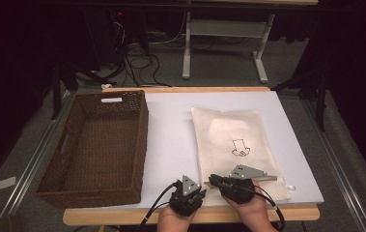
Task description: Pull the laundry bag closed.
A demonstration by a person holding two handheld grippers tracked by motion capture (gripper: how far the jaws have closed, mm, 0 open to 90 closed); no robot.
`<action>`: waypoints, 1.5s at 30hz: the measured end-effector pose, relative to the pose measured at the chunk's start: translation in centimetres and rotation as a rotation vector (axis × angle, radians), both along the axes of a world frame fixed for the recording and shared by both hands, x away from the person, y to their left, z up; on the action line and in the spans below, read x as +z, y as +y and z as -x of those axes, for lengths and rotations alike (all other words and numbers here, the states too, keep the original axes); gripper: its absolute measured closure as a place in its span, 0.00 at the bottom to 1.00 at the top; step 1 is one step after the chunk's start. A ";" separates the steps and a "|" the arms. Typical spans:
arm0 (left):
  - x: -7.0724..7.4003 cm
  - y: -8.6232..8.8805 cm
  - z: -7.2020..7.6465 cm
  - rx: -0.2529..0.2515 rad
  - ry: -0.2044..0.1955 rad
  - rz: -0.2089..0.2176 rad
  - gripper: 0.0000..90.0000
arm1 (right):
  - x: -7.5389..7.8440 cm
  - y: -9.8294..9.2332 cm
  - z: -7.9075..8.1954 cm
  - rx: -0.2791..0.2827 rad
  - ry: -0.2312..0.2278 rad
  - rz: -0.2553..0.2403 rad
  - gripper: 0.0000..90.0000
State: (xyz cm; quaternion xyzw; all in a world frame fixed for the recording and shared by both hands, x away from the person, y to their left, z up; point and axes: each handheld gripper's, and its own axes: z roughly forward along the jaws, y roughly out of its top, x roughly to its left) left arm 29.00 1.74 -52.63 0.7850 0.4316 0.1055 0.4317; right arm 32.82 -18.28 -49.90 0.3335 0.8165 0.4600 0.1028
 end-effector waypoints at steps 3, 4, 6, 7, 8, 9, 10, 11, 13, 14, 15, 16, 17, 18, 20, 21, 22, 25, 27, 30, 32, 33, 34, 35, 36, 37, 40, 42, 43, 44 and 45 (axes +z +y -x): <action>0.0 0.0 0.0 -0.003 -0.002 0.000 0.89 | 0.1 -0.2 0.1 0.000 -0.002 0.002 0.92; 0.0 0.0 0.1 -0.003 -0.003 -0.003 0.90 | 0.1 -0.2 0.2 0.003 -0.004 0.003 0.93; -0.1 0.0 0.0 -0.004 -0.002 0.001 0.91 | 0.0 -0.4 0.2 0.000 -0.004 0.015 0.96; -0.1 0.1 0.0 -0.006 -0.001 0.005 0.91 | -0.1 -0.6 0.2 -0.004 0.005 0.012 0.96; -0.1 0.1 0.0 -0.005 -0.003 0.004 0.91 | -0.2 -0.7 0.1 -0.001 0.009 0.018 0.95; -0.1 0.1 0.0 -0.005 -0.003 0.004 0.91 | -0.3 -0.7 0.1 -0.005 0.014 0.012 0.95; -0.1 0.0 0.0 -0.004 -0.003 0.003 0.91 | -0.3 -0.7 0.1 -0.007 0.014 0.010 0.95; -0.1 0.0 0.0 -0.004 -0.003 0.003 0.91 | -0.3 -0.8 0.2 -0.007 0.015 0.007 0.94; -0.1 0.1 0.0 -0.004 -0.004 0.003 0.91 | -0.2 -0.9 0.2 -0.007 0.011 0.000 0.92; -0.1 0.0 0.1 -0.004 -0.005 0.001 0.91 | -0.1 -0.9 0.3 -0.010 0.013 -0.008 0.91; -0.1 0.0 0.1 -0.004 -0.006 0.001 0.91 | 0.0 -1.0 0.4 -0.013 0.012 -0.016 0.90; -0.1 0.0 0.1 -0.003 -0.006 0.002 0.91 | 0.1 -1.1 0.5 -0.013 0.011 -0.026 0.89; -0.1 0.0 0.1 -0.003 -0.009 0.000 0.90 | 0.2 -1.2 0.6 -0.012 0.013 -0.032 0.87; -0.1 0.0 0.1 -0.003 -0.009 0.000 0.90 | 0.3 -1.2 0.7 -0.010 0.016 -0.036 0.86; -0.1 0.0 0.1 0.002 -0.018 -0.004 0.90 | 0.3 -1.2 0.9 -0.001 0.027 -0.038 0.83; -0.1 0.0 0.2 0.003 -0.022 -0.006 0.90 | 0.1 -1.1 0.9 0.002 0.034 -0.033 0.82; -0.1 0.0 0.2 0.004 -0.027 -0.007 0.91 | -0.1 -1.0 1.0 0.007 0.039 -0.024 0.81; 0.0 0.0 0.3 0.006 -0.036 -0.011 0.93 | -0.6 -0.8 1.0 0.013 0.060 -0.016 0.80; 0.0 -0.1 0.4 0.012 -0.046 -0.016 0.93 | -0.9 -0.6 0.8 0.009 0.067 -0.010 0.80; 0.0 -0.1 0.4 0.008 -0.050 -0.017 0.93 | -1.1 -0.5 0.6 0.014 0.085 -0.017 0.81; 0.0 -0.1 0.4 0.011 -0.048 -0.021 0.93 | -1.2 -0.4 0.6 0.019 0.076 -0.019 0.89; 0.0 -0.1 0.3 0.012 -0.048 -0.021 0.93 | -1.1 -0.4 0.5 0.022 0.078 -0.025 0.90; -0.1 0.0 0.3 0.011 -0.047 -0.021 0.93 | -1.0 -0.4 0.6 0.023 0.077 -0.030 0.91; -0.1 0.0 0.3 0.009 -0.046 -0.022 0.93 | -0.8 -0.4 0.6 0.025 0.067 -0.028 0.91; -0.1 0.0 0.3 0.009 -0.046 -0.022 0.93 | -0.8 -0.4 0.6 0.025 0.067 -0.028 0.91; -0.1 -0.1 0.3 0.009 -0.047 -0.023 0.93 | -0.5 -0.4 0.7 0.023 0.055 -0.038 0.91; 0.0 -0.1 0.3 0.009 -0.050 -0.024 0.93 | -0.3 -0.5 0.8 0.025 0.045 -0.039 0.91; 0.0 -0.1 0.4 0.008 -0.052 -0.023 0.92 | -0.2 -0.5 0.8 0.022 0.037 -0.044 0.91; 0.0 -0.1 0.4 0.007 -0.051 -0.022 0.90 | -0.1 -0.6 0.7 0.030 0.033 -0.040 0.91; 0.0 -0.1 0.4 0.007 -0.051 -0.022 0.86 | -0.1 -0.6 0.7 0.030 0.033 -0.040 0.91; 0.0 -0.1 0.3 0.011 -0.049 -0.020 0.81 | -0.1 -0.5 0.6 0.029 0.041 -0.046 0.91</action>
